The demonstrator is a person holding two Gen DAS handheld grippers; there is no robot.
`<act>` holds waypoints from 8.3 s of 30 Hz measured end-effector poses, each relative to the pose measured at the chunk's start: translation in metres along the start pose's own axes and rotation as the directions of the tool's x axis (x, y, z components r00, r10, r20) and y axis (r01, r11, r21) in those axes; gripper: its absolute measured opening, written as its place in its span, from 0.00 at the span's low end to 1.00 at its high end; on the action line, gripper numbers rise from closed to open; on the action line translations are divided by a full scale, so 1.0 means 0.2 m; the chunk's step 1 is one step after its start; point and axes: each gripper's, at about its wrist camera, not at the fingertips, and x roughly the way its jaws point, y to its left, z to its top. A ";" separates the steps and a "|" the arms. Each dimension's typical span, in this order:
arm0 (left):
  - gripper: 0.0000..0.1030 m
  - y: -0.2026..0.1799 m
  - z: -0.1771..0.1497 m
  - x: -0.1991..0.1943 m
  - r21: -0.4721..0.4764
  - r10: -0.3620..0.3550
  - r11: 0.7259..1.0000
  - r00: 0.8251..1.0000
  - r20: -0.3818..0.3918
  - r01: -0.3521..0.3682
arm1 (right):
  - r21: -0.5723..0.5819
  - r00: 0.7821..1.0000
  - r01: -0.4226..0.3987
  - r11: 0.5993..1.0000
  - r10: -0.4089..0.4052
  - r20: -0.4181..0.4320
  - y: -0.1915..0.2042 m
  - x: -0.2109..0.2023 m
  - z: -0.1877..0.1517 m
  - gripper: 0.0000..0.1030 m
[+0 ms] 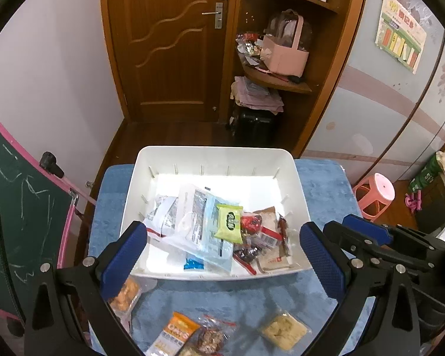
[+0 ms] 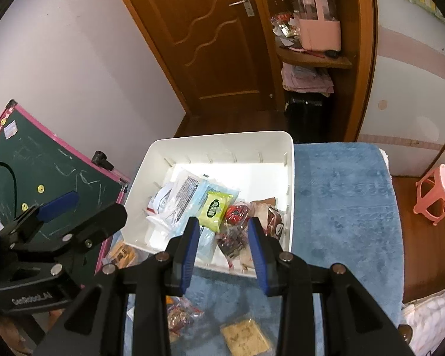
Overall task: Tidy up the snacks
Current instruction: 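Move both tools back over the remaining snacks on the table, then grasp the clear cracker bag with the right gripper while the left grasps the large clear puff bag, then carry both bags into the white bin and open both grippers, then move both tools back over the remaining snacks on the table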
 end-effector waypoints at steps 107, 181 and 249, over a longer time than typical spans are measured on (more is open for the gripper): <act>0.87 0.35 -1.33 0.37 -0.164 -0.193 0.978 0.863 -0.468 0.130 | -0.382 0.928 0.051 0.923 -0.185 -0.322 0.00 0.53 -0.93 0.63; 1.00 0.27 0.48 0.24 -0.030 -0.046 0.998 0.998 0.032 0.047 | -0.054 0.999 0.041 0.998 -0.040 0.014 0.09 0.27 0.46 0.59; 0.99 0.41 -0.59 -0.38 0.000 -0.020 1.000 1.000 -0.010 0.020 | -0.417 0.998 -0.046 0.908 0.029 -0.049 0.48 -0.12 -0.44 0.79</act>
